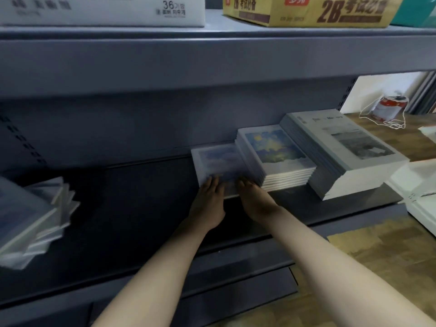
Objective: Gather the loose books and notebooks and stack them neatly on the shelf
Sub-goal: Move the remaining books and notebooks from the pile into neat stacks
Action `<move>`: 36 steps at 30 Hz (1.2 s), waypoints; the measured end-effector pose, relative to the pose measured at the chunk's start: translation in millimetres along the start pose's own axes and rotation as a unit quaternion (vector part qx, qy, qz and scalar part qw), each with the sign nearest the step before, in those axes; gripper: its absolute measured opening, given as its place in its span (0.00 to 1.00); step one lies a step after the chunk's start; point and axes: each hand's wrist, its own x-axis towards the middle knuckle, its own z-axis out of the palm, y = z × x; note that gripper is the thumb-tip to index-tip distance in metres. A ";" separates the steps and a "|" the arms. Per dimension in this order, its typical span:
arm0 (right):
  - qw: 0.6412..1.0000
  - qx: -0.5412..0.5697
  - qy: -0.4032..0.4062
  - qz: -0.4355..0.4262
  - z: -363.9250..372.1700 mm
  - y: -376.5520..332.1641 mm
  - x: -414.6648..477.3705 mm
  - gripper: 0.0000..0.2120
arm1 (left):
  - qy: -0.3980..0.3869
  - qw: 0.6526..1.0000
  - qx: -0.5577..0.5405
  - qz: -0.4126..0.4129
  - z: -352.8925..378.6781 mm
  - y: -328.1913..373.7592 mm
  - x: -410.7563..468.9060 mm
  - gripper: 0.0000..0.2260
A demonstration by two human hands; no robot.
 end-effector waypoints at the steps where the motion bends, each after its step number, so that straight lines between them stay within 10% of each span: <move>1: 1.000 -0.005 -0.009 0.007 -3.1 -3.2 -2.2 0.21 | -0.012 1.000 0.001 0.006 -3.7 -1.0 -0.7 0.32; 11: 0.990 -0.043 -0.006 -0.134 -21.1 -73.0 -15.9 0.30 | -0.030 0.996 0.075 -0.045 -52.4 -80.7 -63.0 0.24; 18: 0.968 -0.026 0.027 -0.248 -19.5 -182.7 5.1 0.24 | 0.068 0.971 0.133 -0.189 -92.0 -158.4 -148.3 0.25; 26: 0.910 -0.029 0.023 -0.413 7.3 -328.3 4.0 0.30 | -0.020 0.914 0.112 -0.390 -114.8 -225.5 -257.6 0.38; 36: 0.908 -0.137 -0.009 -0.396 31.4 -405.2 -12.0 0.20 | 0.004 0.909 0.108 -0.404 -107.9 -246.4 -292.3 0.25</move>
